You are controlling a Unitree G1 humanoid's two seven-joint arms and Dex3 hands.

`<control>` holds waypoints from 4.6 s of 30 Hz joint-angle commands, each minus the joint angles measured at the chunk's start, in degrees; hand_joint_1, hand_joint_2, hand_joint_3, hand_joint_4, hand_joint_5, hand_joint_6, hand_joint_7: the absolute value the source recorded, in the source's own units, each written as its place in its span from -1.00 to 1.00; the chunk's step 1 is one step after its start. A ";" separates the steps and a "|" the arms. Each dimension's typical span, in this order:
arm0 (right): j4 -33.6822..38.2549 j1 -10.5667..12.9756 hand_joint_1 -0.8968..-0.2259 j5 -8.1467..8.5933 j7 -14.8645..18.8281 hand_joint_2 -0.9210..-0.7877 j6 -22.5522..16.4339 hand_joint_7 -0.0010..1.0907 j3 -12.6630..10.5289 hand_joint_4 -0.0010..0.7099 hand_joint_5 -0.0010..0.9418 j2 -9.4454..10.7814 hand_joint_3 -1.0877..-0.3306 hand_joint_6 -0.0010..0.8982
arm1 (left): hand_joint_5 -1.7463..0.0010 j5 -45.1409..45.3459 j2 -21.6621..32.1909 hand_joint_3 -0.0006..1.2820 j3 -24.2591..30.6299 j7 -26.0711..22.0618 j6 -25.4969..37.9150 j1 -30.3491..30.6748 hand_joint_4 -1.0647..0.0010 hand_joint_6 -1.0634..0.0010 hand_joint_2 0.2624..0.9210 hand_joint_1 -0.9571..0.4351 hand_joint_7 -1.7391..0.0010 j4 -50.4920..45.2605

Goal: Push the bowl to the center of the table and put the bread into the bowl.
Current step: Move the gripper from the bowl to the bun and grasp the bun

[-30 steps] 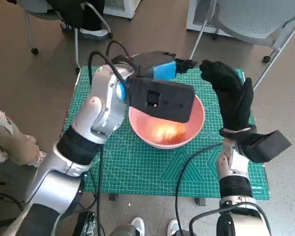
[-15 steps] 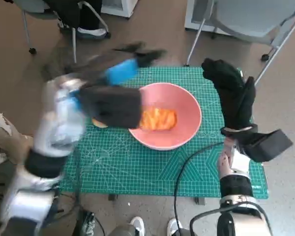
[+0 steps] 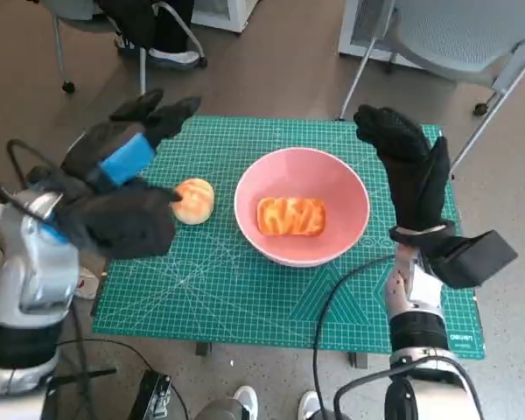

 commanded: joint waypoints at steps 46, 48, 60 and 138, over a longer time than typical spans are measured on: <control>1.98 1.09 -0.35 0.92 3.83 -1.00 0.83 -0.14 -0.80 -0.48 -1.00 -1.45 -0.22 -0.88 | 1.00 10.11 -14.15 -1.00 -22.66 4.71 1.68 -29.03 1.00 0.80 0.28 -0.20 1.00 63.08; 2.02 1.11 -0.35 0.84 3.78 -1.00 0.86 -0.14 -0.79 -0.48 -1.00 -1.64 -0.22 -0.88 | 1.00 10.08 -14.87 -1.00 -23.38 5.33 0.87 -30.22 1.00 0.81 0.29 -0.21 1.00 66.63; 1.47 1.38 -0.37 0.68 3.35 -1.00 1.20 -0.14 -0.61 -0.52 -1.00 -2.12 -0.22 -0.90 | 1.00 10.08 -17.32 -0.99 -26.51 6.76 -0.97 -34.22 1.00 0.82 0.31 -0.20 1.00 79.94; -2.17 3.59 -0.43 1.39 2.81 -1.00 3.33 -0.14 -0.75 -0.52 -1.00 -2.74 -0.18 -0.91 | -0.57 13.71 -22.00 -0.43 -33.22 32.32 -3.90 -27.00 -0.15 -0.15 0.57 0.88 0.78 86.09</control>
